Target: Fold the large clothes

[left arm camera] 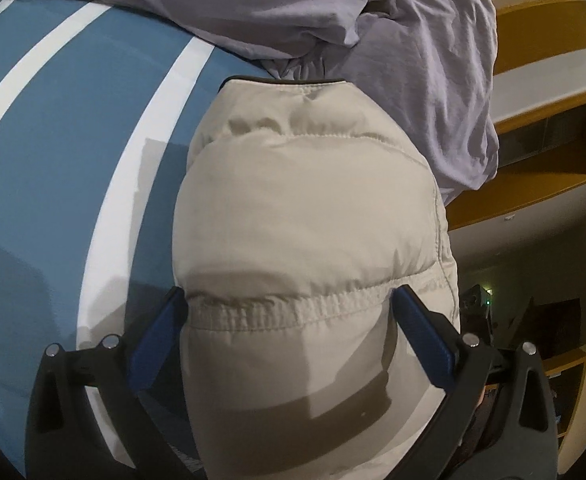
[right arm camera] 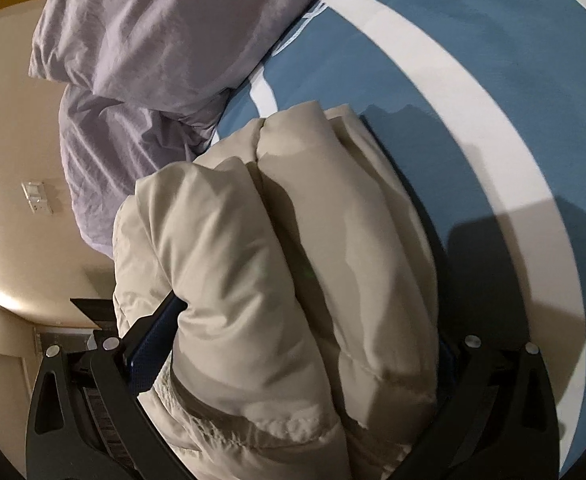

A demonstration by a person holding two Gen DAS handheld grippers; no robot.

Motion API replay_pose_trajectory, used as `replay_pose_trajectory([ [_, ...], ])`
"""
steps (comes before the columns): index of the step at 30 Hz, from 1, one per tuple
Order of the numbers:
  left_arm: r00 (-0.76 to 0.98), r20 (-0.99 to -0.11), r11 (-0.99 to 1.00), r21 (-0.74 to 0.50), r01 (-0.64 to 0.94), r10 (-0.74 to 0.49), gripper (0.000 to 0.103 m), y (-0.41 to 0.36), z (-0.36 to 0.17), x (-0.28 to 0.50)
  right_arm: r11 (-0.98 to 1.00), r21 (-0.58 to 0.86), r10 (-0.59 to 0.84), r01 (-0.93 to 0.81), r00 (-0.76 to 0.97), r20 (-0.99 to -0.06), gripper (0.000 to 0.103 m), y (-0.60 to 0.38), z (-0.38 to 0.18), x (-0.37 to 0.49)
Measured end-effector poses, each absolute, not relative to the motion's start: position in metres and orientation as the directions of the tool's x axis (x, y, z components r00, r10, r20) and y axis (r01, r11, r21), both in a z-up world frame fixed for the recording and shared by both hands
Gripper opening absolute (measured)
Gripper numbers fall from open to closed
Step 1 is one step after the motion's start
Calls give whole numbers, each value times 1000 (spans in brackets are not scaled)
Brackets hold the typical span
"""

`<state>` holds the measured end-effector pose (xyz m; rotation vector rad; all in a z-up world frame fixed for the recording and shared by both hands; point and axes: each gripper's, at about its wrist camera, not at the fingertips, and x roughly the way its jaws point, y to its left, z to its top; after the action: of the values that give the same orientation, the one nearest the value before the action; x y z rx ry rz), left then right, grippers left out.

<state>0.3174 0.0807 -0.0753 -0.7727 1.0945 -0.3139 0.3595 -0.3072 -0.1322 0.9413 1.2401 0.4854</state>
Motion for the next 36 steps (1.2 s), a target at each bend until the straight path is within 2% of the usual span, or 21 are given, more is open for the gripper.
replay_pose_trajectory([
  [3, 455, -666, 694, -707, -134, -591, 95, 82, -74, 316, 542, 827, 771, 151, 302, -561, 90, -306, -131, 359],
  [8, 464, -662, 701, -704, -115, -588, 76, 87, -60, 322, 514, 850, 795, 117, 308, -523, 71, -305, -127, 360],
  [13, 505, -676, 728, -674, -128, -537, 70, 111, -43, 335, 484, 872, 822, 68, 308, -480, 60, -280, -118, 380],
  [23, 582, -730, 813, -550, -190, -358, 70, 170, -18, 369, 479, 878, 836, 8, 300, -460, 59, -205, -106, 428],
  [25, 578, -749, 831, -518, -204, -325, 70, 174, -22, 374, 496, 868, 826, 13, 302, -476, 59, -197, -108, 431],
  [27, 578, -754, 836, -508, -209, -313, 72, 176, -26, 374, 514, 857, 814, 23, 303, -496, 64, -195, -109, 432],
  [29, 586, -761, 855, -474, -210, -278, 77, 174, -24, 372, 540, 841, 802, 30, 287, -524, 68, -198, -107, 434],
  [32, 600, -775, 892, -396, -219, -198, 80, 174, -16, 370, 573, 819, 786, 28, 267, -558, 70, -206, -97, 435],
  [36, 643, -763, 924, -293, -246, -71, 84, 173, 2, 374, 661, 750, 709, 2, 323, -626, 74, -216, -73, 435],
])
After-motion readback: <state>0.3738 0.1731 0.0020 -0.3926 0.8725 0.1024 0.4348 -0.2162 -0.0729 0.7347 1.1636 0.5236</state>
